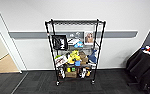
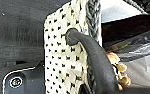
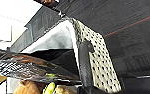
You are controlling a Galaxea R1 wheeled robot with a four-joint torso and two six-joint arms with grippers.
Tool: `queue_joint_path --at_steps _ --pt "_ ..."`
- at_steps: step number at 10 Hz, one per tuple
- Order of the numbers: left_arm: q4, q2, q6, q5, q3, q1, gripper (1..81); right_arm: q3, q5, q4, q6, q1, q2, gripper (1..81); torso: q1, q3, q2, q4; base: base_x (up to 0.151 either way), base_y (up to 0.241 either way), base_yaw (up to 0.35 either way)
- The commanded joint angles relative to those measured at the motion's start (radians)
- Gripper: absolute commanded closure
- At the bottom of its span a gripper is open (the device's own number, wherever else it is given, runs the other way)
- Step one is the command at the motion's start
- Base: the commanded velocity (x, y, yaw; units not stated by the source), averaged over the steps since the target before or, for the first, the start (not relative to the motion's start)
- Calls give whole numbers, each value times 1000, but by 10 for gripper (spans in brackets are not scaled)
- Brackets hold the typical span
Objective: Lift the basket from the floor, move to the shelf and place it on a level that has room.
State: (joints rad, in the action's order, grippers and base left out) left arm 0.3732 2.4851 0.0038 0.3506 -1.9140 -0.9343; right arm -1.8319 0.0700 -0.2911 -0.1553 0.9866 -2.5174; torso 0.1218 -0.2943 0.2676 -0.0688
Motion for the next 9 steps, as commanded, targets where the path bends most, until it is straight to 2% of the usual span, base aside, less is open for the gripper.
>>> queue_joint_path --at_steps 1,4,5,6,9 --pt "15 -26 18 67 35 111 811 36 22 -17 -10 -113 29 811 -63 0 -97 0 0 0 0" --pt "15 -26 18 67 36 111 811 37 22 -17 -10 -110 29 811 -122 0 -197 0 0 0 0" --pt "15 -26 19 67 36 111 811 37 22 -17 -9 -108 29 811 -86 0 -133 0 0 0 0" --pt "15 -26 19 67 36 111 811 37 22 -17 -9 -105 29 811 -98 0 -167 0 0 0 0" --pt "15 -24 19 67 36 110 811 42 22 -17 -9 -97 29 811 -104 0 -192 0 0 0 0"
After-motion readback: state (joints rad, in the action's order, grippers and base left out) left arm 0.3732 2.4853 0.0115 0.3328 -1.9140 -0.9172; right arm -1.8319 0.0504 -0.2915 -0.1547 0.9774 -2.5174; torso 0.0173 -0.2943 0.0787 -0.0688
